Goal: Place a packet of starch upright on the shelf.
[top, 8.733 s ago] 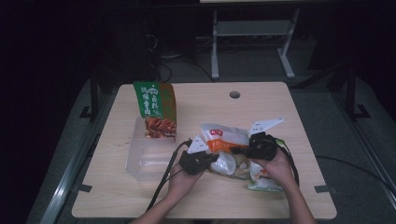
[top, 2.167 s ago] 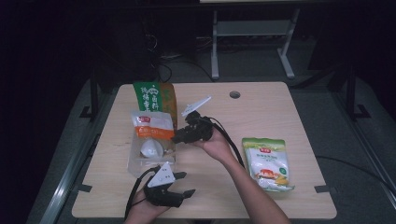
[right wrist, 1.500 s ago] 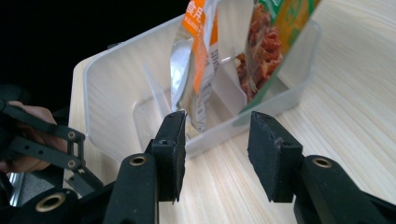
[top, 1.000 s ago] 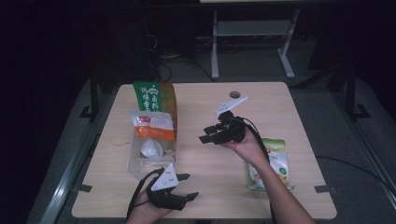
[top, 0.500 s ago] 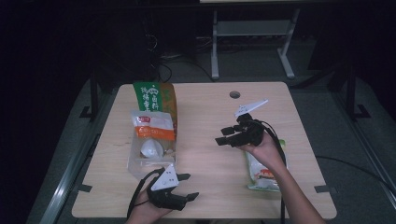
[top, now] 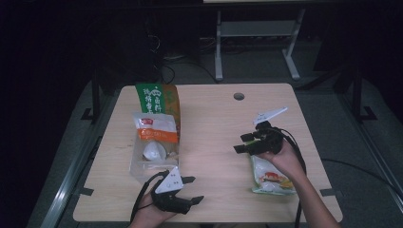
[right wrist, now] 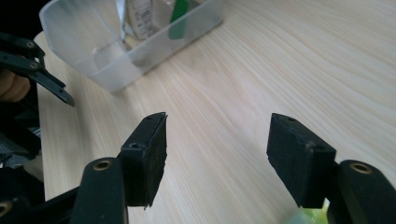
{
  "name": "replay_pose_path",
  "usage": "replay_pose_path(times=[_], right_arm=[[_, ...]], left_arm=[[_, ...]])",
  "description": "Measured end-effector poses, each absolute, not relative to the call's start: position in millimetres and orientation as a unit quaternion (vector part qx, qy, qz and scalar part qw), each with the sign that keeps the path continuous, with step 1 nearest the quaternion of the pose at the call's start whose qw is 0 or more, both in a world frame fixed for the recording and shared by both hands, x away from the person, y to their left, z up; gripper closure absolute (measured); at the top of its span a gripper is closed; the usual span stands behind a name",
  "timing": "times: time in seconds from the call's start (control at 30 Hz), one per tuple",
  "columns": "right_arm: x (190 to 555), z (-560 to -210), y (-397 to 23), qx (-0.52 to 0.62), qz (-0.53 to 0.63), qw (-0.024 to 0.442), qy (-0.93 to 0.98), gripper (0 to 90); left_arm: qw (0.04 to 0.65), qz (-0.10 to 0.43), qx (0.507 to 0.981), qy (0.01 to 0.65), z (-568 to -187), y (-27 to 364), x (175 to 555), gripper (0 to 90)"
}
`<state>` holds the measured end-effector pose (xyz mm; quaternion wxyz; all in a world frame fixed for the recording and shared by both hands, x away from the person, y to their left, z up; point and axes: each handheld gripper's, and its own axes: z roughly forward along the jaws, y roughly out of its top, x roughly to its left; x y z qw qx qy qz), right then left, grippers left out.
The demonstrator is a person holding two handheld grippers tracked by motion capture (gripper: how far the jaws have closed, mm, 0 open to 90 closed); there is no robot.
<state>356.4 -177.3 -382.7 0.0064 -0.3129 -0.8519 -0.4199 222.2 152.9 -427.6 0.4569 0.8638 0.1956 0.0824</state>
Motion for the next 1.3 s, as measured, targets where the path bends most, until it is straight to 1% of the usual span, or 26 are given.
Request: replay_pose_path(times=[0.17, 0.4, 0.73, 1.2, 1.3], right_arm=[[350.4, -384.7, -196.3, -0.328, -0.417, -0.003, -0.848, 35.2], [341.4, -390.4, -222.7, -0.35, -0.41, -0.014, -0.842, 34.8], [335.7, -398.9, -245.7, -0.369, -0.394, -0.024, -0.841, 34.9], [325.2, -419.2, -283.8, -0.421, -0.353, -0.044, -0.834, 34.5], [322.2, -426.1, -294.8, -0.434, -0.343, -0.046, -0.832, 34.5]], left_arm=[[0.457, 0.082, 0.864, 0.195, -427.8, 151.4, 222.1, 33.8], [0.456, 0.077, 0.864, 0.2, -427.6, 147.5, 222.4, 33.7], [0.449, 0.081, 0.869, 0.191, -424.8, 132.8, 223.9, 33.7], [0.447, 0.072, 0.875, 0.173, -422.7, 90.5, 238.9, 33.0], [0.454, 0.054, 0.872, 0.176, -423.4, 78.2, 243.6, 33.0]])
